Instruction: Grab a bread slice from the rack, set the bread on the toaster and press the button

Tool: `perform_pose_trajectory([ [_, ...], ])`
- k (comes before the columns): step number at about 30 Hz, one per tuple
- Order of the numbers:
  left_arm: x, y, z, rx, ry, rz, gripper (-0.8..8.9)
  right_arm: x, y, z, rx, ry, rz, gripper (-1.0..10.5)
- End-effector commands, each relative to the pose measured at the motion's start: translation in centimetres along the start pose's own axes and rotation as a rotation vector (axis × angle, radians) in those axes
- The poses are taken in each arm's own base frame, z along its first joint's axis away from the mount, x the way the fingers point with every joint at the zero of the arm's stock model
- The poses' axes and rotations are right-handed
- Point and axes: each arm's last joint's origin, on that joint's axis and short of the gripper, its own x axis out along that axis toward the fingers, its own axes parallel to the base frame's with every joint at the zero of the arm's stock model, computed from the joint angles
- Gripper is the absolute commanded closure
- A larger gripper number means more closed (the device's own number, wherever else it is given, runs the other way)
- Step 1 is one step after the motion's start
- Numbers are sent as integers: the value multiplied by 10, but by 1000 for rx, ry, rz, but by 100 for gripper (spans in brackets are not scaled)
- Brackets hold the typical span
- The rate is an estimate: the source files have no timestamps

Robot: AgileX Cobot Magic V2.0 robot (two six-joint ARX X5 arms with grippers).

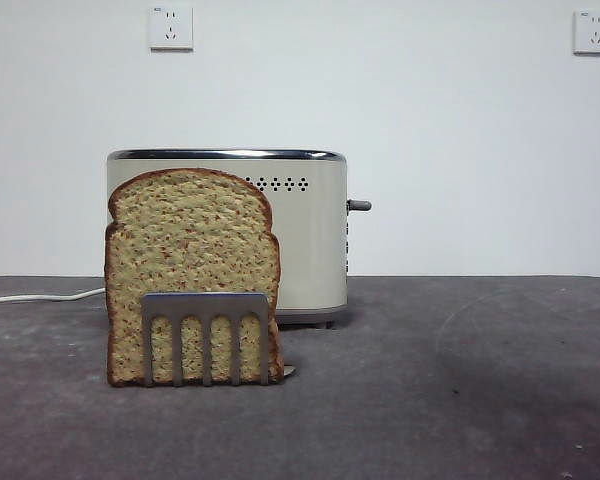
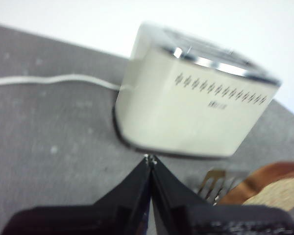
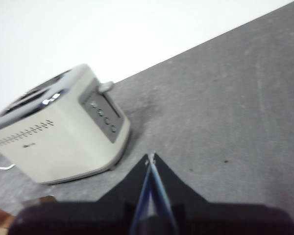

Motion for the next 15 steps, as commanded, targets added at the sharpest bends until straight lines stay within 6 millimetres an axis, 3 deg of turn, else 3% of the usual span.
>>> perform_pose_trajectory([
  [1, -8, -7, 14, -5, -15, -6, 822, 1, 7, 13, 10, 18, 25, 959],
  [8, -23, -25, 49, 18, 2, -81, 822, 5, 28, 52, -97, 178, 119, 959],
  [15, -28, -42, 83, 124, 142, -214, 822, 8, 51, 97, -192, 323, 207, 959],
])
